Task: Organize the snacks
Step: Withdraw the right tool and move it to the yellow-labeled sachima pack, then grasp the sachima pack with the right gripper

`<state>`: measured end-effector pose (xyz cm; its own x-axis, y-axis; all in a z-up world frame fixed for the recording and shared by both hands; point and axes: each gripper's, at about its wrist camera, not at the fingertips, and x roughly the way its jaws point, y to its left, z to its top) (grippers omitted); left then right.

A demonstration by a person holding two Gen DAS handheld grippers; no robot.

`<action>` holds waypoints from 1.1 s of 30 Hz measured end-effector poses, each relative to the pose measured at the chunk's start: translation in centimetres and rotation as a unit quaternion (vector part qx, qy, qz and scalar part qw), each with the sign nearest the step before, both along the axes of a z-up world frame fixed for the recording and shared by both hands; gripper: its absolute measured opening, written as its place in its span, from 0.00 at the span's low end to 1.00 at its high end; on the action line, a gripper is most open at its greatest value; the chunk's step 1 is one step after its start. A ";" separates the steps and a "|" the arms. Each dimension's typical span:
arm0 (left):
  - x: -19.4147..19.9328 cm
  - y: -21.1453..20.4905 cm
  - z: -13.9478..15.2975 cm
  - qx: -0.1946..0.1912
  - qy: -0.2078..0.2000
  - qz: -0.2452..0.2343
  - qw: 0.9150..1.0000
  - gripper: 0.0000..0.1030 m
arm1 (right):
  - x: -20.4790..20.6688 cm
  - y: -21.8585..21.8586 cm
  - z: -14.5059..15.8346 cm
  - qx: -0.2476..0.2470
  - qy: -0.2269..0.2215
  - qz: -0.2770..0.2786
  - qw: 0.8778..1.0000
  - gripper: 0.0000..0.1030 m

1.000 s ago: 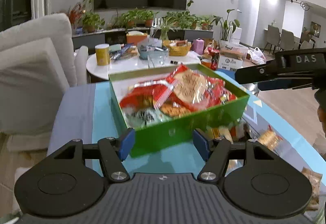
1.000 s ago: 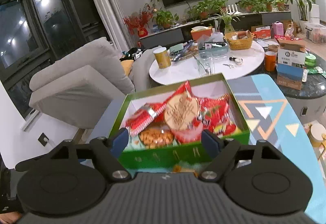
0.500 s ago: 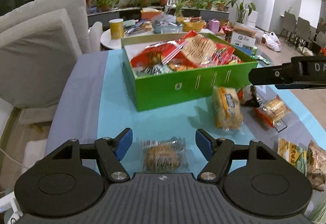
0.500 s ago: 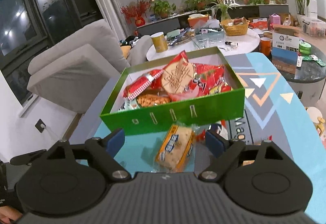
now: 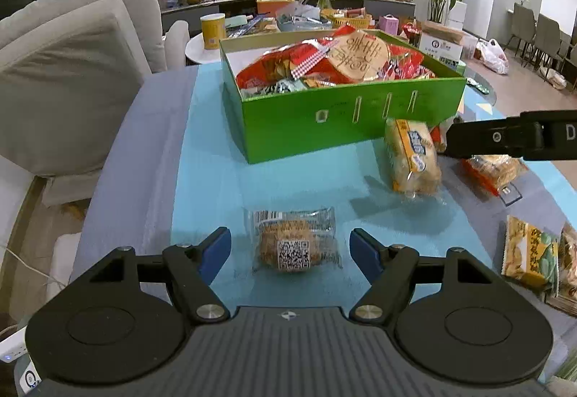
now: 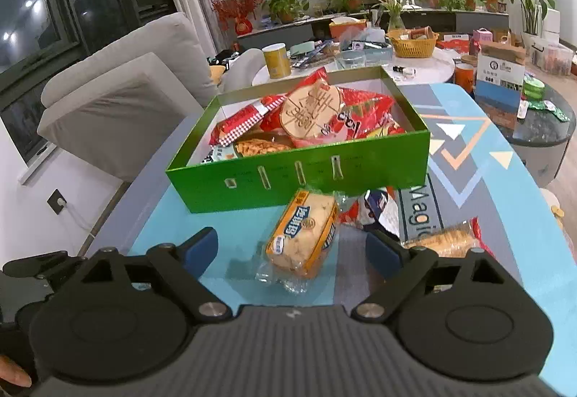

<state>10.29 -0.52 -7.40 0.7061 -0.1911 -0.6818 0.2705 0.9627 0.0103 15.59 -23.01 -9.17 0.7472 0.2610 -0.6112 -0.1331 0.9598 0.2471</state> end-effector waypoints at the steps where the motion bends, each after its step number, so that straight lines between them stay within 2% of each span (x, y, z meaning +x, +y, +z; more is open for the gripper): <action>1: 0.1 0.0 -0.2 0.000 0.003 0.001 1.000 0.68 | 0.0 0.0 -0.1 0.000 0.002 -0.001 1.000 0.44; 8: 0.7 -0.7 -0.4 -0.016 0.011 -0.001 1.000 0.69 | 0.4 0.4 -1.1 -0.001 0.012 -0.016 1.000 0.47; 11: 0.7 -1.5 -0.9 -0.002 0.008 -0.005 1.000 0.73 | 0.8 0.8 -1.9 -0.002 0.025 -0.019 1.000 0.47; 15: 1.0 -1.8 -1.3 0.011 -0.003 -0.006 1.000 0.72 | 1.5 1.0 -2.6 0.000 0.035 -0.029 0.999 0.47; 24: 1.6 0.0 -1.5 -0.022 0.003 0.007 1.000 0.69 | 3.0 1.9 -3.2 -0.018 0.045 -0.047 0.998 0.47; 30: 1.8 0.3 -1.3 -0.029 0.008 0.005 1.000 0.70 | 3.7 2.2 -3.6 -0.018 0.054 -0.052 0.997 0.47; 33: 1.7 0.7 -0.9 -0.052 0.013 0.003 0.999 0.70 | 3.9 2.3 -3.6 -0.021 0.056 -0.052 0.997 0.47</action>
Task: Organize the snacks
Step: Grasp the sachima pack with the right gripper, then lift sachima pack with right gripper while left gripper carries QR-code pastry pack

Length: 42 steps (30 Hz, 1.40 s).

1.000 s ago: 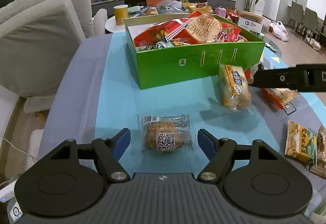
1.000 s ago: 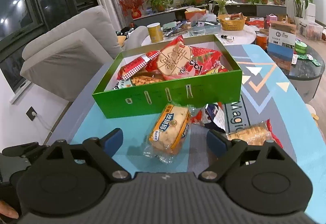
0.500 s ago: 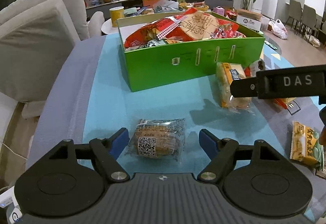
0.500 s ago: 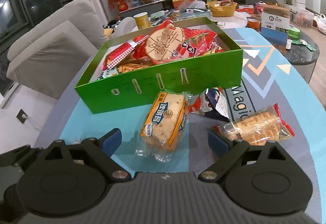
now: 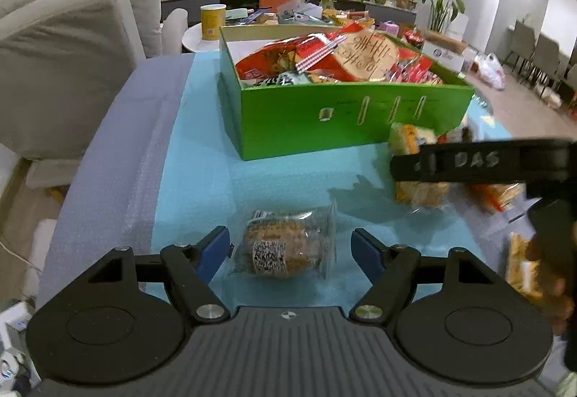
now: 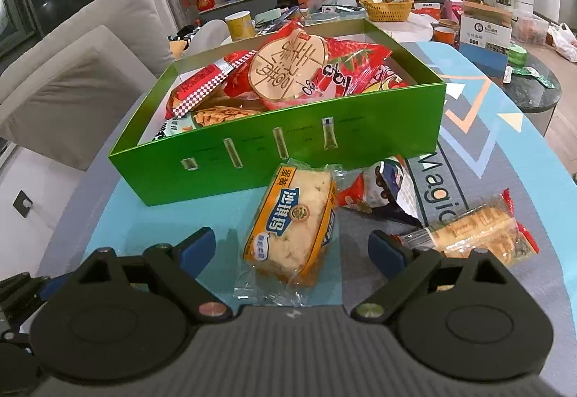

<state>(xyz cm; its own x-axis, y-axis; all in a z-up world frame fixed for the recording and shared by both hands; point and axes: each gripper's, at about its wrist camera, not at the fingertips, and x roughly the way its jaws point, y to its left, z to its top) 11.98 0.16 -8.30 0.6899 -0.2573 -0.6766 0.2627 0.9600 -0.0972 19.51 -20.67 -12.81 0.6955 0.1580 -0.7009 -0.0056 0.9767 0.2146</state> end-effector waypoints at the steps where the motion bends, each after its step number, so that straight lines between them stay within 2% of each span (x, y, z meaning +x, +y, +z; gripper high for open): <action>1: -0.1 0.2 0.2 -0.010 0.002 -0.003 1.000 0.70 | 0.1 0.0 0.0 -0.001 0.000 0.000 1.000 0.47; 3: -0.1 0.5 0.5 -0.020 0.006 -0.003 1.000 0.72 | 0.2 0.0 -0.1 -0.003 0.002 -0.001 1.000 0.47; 8: 0.5 0.8 -0.1 -0.007 0.012 0.013 1.000 0.73 | 0.6 0.2 -0.3 -0.006 0.004 -0.003 1.000 0.47; 11: 0.8 0.6 -0.4 -0.017 0.020 0.010 1.000 0.73 | 0.8 0.5 -0.5 -0.011 0.007 -0.001 1.000 0.47; 15: 0.6 -0.3 -0.5 0.005 0.007 -0.004 1.000 0.73 | 1.0 0.7 -0.8 -0.018 0.010 -0.003 1.000 0.47; 20: 0.8 -0.8 -1.2 0.012 0.018 -0.017 1.000 0.72 | 1.3 0.6 -1.1 -0.024 0.011 -0.008 1.000 0.48; 22: 0.8 -0.8 -1.3 0.013 0.009 -0.017 1.000 0.69 | 1.4 0.7 -1.2 -0.032 0.009 -0.009 0.999 0.47; 24: 0.8 -0.7 -1.3 0.013 0.003 -0.012 1.000 0.59 | 1.5 0.8 -1.3 -0.041 0.007 -0.010 0.999 0.47; 28: 0.9 -0.1 -1.1 -0.006 0.006 -0.008 1.000 0.55 | 1.4 1.0 -1.5 -0.063 0.001 -0.009 0.998 0.47; 32: 0.6 -0.1 -1.1 -0.006 0.005 -0.005 1.000 0.53 | 0.9 1.5 -1.4 -0.098 -0.009 -0.007 0.995 0.47; 42: -0.5 -0.4 0.1 -0.018 0.003 -0.003 1.000 0.52 | -1.1 -0.3 0.1 -0.019 -0.011 0.001 1.000 0.44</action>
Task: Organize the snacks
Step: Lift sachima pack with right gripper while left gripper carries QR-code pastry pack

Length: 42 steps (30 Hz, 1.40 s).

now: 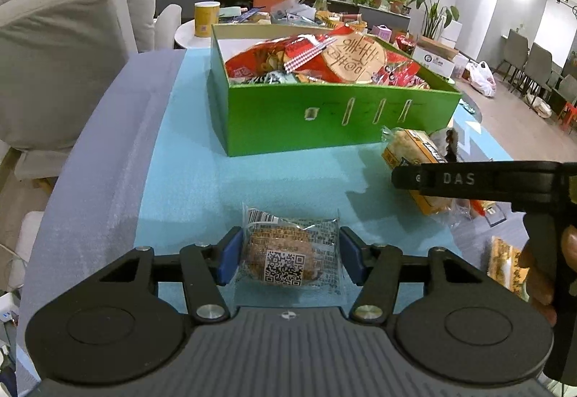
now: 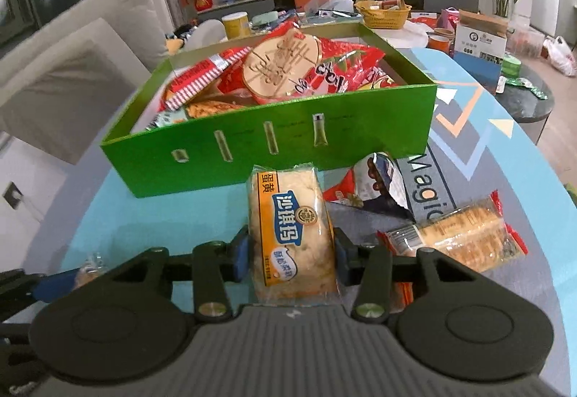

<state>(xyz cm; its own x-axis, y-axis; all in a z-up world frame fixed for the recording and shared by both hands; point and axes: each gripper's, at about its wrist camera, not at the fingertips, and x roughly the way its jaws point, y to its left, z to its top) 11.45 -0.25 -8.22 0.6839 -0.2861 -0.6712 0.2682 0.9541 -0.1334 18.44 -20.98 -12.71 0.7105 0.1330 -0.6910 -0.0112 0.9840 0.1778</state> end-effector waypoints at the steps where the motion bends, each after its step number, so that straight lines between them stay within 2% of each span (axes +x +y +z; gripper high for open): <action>1: -0.1 -0.1 0.2 -0.001 -0.002 0.000 1.000 0.52 | -0.2 0.0 0.2 0.004 -0.003 0.002 1.000 0.44; 11: -0.1 -0.9 3.5 -0.004 -0.043 0.004 0.999 0.52 | -0.9 -1.2 4.2 0.030 -0.058 0.024 0.998 0.44; 23: 4.1 -3.1 7.9 -0.007 -0.098 -0.004 0.995 0.52 | 3.0 -3.5 7.2 0.040 -0.102 0.020 0.994 0.44; 36: 12.4 -5.0 8.7 0.009 -0.105 0.012 0.994 0.52 | 9.5 -5.5 7.0 0.032 -0.096 0.001 0.995 0.44; 42: 16.3 -5.8 7.4 0.019 -0.095 0.016 0.995 0.52 | 11.9 -5.8 5.9 0.030 -0.084 -0.003 0.996 0.44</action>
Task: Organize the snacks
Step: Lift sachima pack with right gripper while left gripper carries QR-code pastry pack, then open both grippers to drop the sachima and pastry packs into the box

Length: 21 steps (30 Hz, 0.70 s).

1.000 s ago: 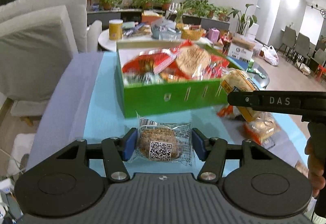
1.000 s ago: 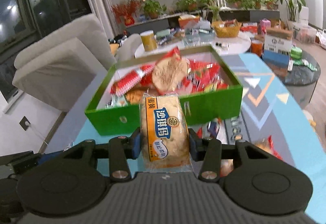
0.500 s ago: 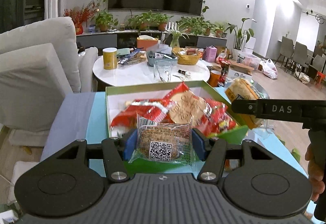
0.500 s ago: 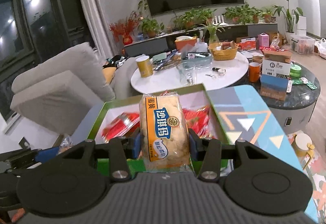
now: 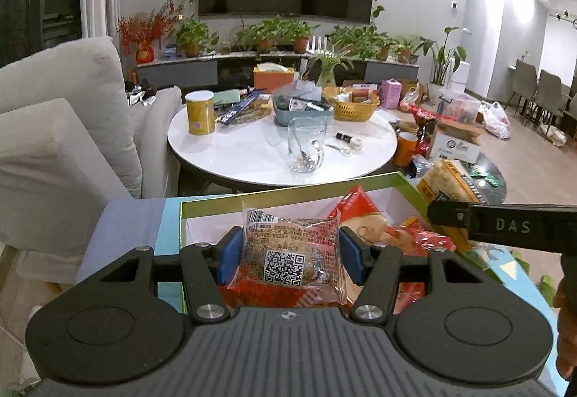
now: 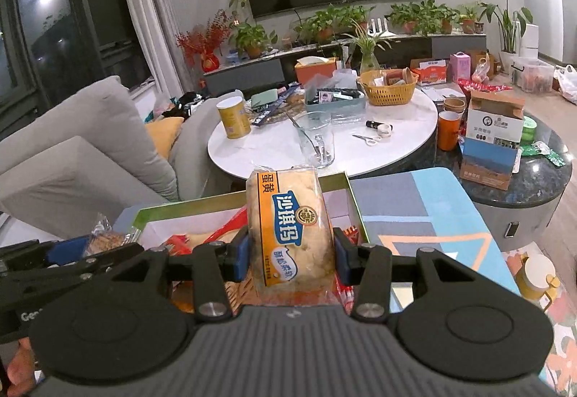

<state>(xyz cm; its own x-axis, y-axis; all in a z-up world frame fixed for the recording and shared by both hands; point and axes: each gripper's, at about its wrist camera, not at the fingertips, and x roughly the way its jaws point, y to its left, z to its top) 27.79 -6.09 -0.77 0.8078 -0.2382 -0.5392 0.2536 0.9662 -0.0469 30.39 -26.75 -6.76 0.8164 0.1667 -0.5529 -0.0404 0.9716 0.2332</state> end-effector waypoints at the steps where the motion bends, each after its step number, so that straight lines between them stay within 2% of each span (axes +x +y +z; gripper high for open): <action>1: 0.6 -0.1 -0.3 0.000 0.005 0.001 1.000 0.52 | 0.4 0.0 -0.2 0.000 0.002 0.000 1.000 0.44; 10: 4.4 -0.4 -1.9 0.011 0.009 0.021 1.000 0.55 | 2.5 0.4 -1.3 -0.005 0.009 0.002 1.000 0.45; 12: 4.8 -0.2 -2.0 0.012 0.014 0.032 0.999 0.55 | 2.8 0.3 -1.4 0.003 0.014 0.002 1.000 0.57; 13: 4.9 0.0 -2.1 0.008 0.015 0.033 0.999 0.55 | 2.6 0.1 -1.4 0.006 0.013 0.000 1.000 0.58; 21: 1.9 1.0 -1.2 0.002 -0.008 0.026 1.000 0.60 | 0.2 -1.2 -0.2 0.018 0.007 -0.016 1.000 0.59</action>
<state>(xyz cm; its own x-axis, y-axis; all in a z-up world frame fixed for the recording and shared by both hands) 29.67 -5.12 -1.97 0.8278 -0.1929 -0.5269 0.2028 0.9784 -0.0397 30.54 -27.94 -6.93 0.8141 0.1603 -0.5582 -0.0061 0.9635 0.2677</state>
